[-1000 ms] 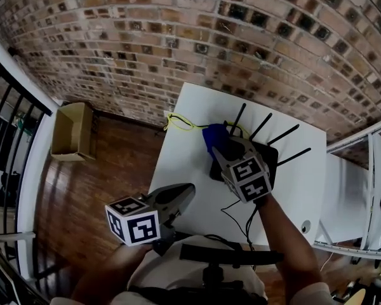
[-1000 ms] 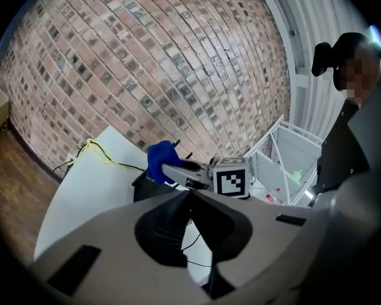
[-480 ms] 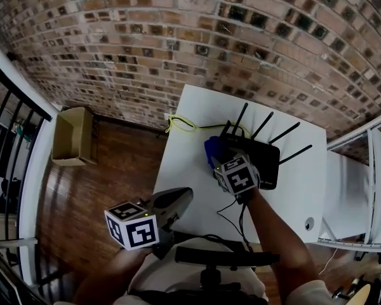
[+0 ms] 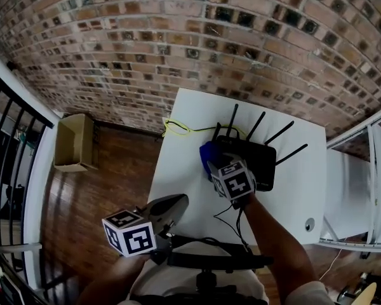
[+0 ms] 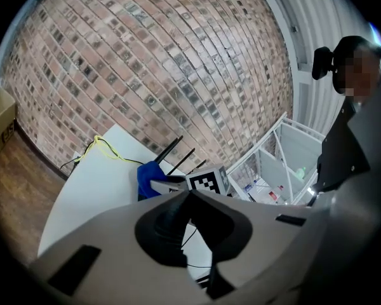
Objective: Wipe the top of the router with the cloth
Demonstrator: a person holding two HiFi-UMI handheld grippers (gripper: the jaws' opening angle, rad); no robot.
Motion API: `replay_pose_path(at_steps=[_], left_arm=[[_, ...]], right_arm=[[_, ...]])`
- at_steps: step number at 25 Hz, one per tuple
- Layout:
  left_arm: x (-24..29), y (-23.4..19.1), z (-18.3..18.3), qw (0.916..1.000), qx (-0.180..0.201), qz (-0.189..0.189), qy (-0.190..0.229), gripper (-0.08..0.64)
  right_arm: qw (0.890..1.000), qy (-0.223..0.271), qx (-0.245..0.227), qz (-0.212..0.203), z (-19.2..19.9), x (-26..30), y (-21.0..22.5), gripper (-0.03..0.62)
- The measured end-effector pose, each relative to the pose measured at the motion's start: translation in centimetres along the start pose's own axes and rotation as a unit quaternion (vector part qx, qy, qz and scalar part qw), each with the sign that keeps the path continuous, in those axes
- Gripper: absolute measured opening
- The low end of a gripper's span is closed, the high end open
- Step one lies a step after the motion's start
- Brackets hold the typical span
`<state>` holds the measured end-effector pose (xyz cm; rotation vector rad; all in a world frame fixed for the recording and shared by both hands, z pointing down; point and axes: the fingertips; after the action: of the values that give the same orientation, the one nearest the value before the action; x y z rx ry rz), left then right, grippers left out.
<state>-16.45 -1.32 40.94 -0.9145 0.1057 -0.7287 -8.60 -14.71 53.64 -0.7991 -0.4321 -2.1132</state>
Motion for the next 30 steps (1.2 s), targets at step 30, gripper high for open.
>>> replay_pose_path(at_steps=[30], left_arm=[[6.7, 1.5, 1.0, 0.9988, -0.034, -0.036, 0.002, 0.025]], right_arm=[[0.986, -0.047, 0.154, 0.034, 1.5, 2.8, 10.3, 0.135]])
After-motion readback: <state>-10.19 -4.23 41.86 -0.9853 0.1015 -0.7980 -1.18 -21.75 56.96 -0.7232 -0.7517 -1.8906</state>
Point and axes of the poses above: the fingertips, and each gripper's own axes: x forward along the fingers, y to its right, z out of its underside, and after that the axes turned 6 degrees about y, right-handed
